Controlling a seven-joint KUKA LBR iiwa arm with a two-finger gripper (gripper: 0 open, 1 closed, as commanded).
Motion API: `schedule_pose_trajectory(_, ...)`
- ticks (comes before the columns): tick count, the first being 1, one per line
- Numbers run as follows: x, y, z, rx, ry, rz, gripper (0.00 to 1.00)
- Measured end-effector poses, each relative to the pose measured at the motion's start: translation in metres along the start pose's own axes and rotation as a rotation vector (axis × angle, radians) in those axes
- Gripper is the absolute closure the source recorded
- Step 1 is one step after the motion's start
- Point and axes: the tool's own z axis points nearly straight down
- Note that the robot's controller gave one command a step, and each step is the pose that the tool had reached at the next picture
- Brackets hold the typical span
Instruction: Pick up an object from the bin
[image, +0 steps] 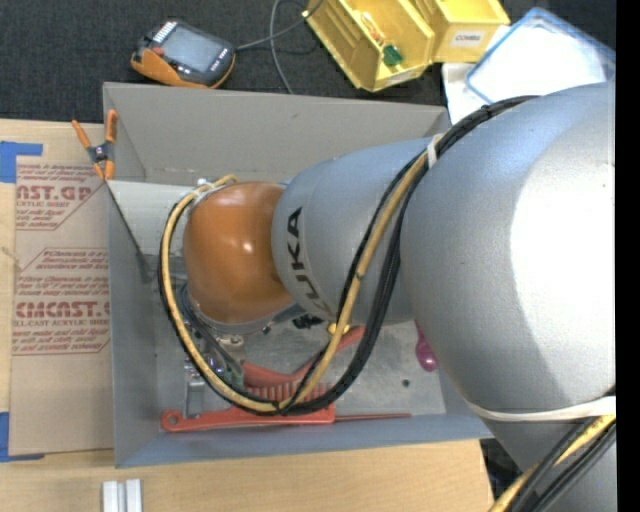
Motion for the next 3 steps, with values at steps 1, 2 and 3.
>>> schedule_pose_trajectory(1, -0.002, -0.001, -0.005, -0.002, -0.007, 0.003, 0.00)
schedule_pose_trajectory(2, 0.008, -0.103, 0.061, -0.001, -0.006, 0.065, 0.00)
schedule_pose_trajectory(3, -0.001, -0.092, 0.023, -0.009, -0.014, 0.135, 0.00)
